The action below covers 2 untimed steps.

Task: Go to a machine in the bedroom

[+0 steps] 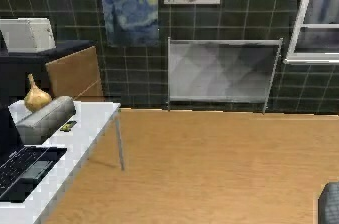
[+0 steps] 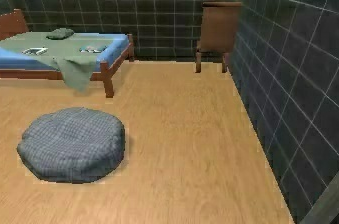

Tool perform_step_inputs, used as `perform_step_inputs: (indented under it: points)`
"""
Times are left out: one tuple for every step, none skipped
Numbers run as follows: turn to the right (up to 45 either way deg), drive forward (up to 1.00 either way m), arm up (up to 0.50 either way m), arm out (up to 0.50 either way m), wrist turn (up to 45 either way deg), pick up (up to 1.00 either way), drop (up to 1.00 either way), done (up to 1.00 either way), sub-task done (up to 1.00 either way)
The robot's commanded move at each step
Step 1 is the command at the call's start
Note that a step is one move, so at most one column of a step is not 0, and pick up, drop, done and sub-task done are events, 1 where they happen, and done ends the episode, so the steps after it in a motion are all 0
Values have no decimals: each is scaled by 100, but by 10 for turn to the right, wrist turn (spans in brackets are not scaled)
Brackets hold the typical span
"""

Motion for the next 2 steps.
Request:
perform_step_inputs:
  points:
    - [-390, 0, 0, 0, 0, 0, 0, 0, 0]
    - [0, 0, 0, 0, 0, 0, 0, 100, 0]
